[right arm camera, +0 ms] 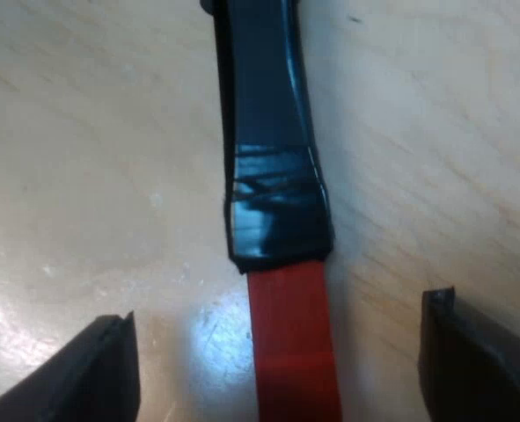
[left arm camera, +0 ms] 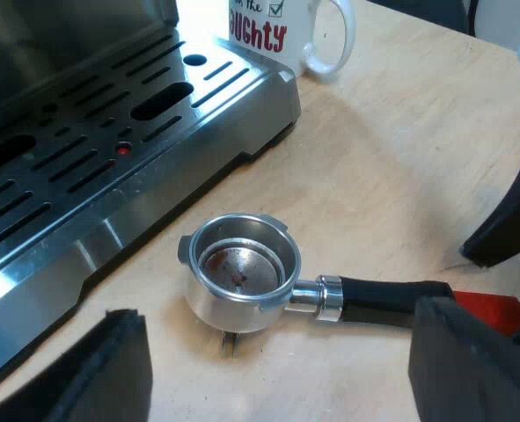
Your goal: Grind coffee beans and then tamp
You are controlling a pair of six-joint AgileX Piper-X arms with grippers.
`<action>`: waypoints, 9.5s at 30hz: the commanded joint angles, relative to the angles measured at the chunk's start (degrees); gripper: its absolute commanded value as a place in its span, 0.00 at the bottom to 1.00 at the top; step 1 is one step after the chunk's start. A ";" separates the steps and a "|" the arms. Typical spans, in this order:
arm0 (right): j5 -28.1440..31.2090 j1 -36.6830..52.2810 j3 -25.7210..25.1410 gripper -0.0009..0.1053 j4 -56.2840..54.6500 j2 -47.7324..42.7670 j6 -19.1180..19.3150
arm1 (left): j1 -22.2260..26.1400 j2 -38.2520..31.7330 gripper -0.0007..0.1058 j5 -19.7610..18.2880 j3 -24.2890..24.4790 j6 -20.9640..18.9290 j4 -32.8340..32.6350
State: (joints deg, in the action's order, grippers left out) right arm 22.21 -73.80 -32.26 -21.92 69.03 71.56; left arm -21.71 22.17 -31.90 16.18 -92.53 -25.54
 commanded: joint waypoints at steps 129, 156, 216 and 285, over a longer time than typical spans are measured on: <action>5.78 1.85 -13.05 0.65 -13.48 -16.73 13.42 | -0.11 7.58 0.06 11.41 3.59 1.43 -2.69; 3.18 3.65 1.81 0.63 0.02 -31.09 22.66 | -0.98 7.58 0.06 5.47 22.60 1.43 -17.06; 3.18 3.65 1.81 0.63 0.28 -31.03 23.40 | -15.27 39.70 0.06 10.68 25.00 7.87 0.29; 3.28 3.65 1.81 0.63 0.28 -31.03 22.09 | -19.05 52.73 0.06 16.69 19.87 13.17 6.15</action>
State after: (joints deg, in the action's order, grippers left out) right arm 25.14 -70.41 -30.31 -22.41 37.99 93.64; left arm -40.65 73.75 -16.07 37.42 -79.73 -15.65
